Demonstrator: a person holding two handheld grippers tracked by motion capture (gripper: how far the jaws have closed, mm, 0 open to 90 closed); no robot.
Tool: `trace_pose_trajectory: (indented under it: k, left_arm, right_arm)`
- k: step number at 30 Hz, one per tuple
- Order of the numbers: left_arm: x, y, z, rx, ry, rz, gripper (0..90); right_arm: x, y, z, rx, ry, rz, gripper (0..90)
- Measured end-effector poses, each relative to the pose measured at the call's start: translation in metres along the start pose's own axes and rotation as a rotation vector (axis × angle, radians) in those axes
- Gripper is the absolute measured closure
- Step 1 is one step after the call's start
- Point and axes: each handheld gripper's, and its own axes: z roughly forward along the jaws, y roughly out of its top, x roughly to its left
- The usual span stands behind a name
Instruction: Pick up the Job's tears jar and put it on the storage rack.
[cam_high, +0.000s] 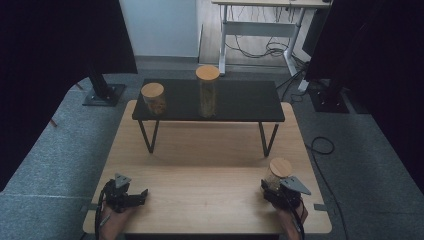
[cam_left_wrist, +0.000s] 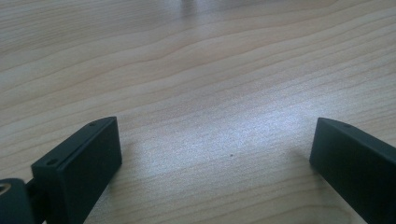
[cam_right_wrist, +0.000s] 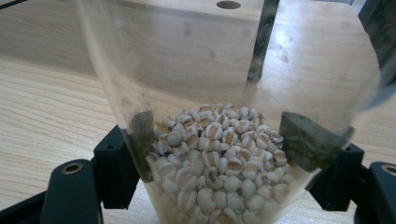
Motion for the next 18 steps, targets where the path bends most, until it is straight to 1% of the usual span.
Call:
trace_pose_trajectory:
  k: [13,18]
  left_arm:
    - [0.0,0.0,0.0,0.0,0.0,0.0,1.8]
    - [0.0,0.0,0.0,0.0,0.0,0.0,1.8]
  right_arm:
    - [0.005,0.012,-0.004,-0.011,0.001,-0.017,24.6]
    - [0.005,0.017,-0.006,-0.014,0.002,-0.013,24.6]
